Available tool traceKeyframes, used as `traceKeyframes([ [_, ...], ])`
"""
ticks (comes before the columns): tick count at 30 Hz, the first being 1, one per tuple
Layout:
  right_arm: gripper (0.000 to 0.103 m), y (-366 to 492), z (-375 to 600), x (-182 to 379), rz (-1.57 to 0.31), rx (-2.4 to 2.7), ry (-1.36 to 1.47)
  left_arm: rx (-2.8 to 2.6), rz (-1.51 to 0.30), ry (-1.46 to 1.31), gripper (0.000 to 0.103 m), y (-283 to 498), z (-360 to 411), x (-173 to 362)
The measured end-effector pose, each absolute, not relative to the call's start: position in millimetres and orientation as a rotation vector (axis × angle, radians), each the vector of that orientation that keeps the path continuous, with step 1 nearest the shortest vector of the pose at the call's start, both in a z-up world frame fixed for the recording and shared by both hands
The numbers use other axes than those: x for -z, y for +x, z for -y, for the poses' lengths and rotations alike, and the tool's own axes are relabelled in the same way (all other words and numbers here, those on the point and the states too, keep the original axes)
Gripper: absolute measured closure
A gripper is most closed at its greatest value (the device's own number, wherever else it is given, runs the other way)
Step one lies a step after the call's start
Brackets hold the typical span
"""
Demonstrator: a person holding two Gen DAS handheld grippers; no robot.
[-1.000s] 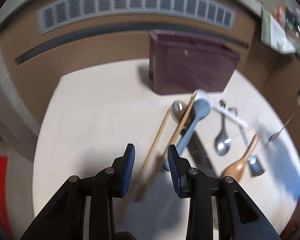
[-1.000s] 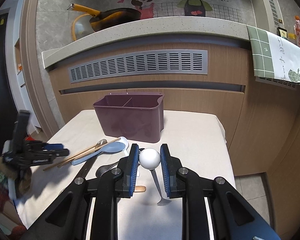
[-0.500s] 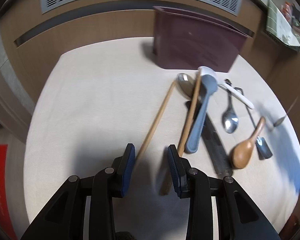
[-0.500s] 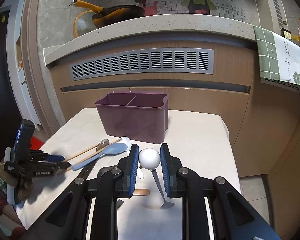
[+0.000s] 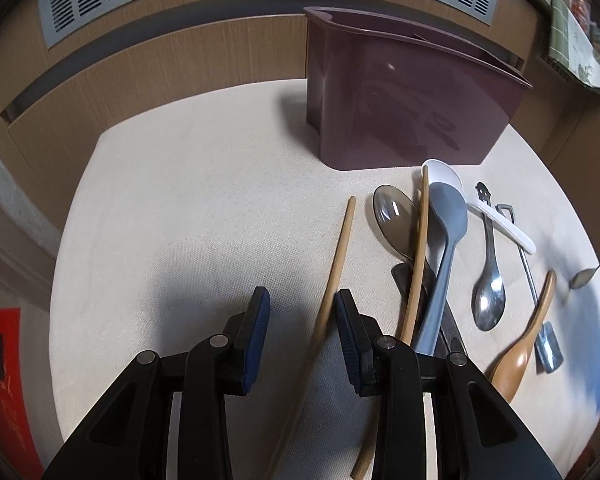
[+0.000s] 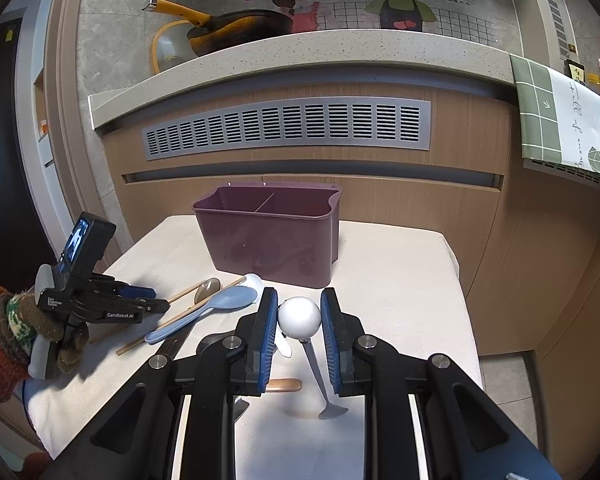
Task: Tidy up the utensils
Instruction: 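Grasp a wooden chopstick with the left tool while the right tool lifts the ball spoon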
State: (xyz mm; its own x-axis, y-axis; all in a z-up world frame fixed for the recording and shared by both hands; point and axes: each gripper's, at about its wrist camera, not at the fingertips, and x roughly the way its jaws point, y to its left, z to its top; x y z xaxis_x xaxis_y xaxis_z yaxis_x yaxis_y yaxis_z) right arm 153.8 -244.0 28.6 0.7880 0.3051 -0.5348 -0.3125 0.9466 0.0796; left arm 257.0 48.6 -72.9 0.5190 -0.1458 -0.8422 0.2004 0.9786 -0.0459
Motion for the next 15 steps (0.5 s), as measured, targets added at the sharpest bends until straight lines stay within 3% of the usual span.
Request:
traceKeyframes([
  [3,0.083,154,244,-28,-0.572,-0.331,-0.011,0.2,-0.996,0.067,0.071,256,-45,73],
  [5,0.083,155,244,-29,-0.57,-0.329,-0.011,0.216,-0.978,0.077,0.089,256,-40,73],
  [8,0.083,156,244,-32,-0.562,-0.325,-0.013,0.234,-0.967,0.092,0.097,262,-29,71],
  [15,0.083,159,244,-50,-0.525,-0.332,-0.016,0.311,-0.796,-0.055,0.098,243,-29,10],
])
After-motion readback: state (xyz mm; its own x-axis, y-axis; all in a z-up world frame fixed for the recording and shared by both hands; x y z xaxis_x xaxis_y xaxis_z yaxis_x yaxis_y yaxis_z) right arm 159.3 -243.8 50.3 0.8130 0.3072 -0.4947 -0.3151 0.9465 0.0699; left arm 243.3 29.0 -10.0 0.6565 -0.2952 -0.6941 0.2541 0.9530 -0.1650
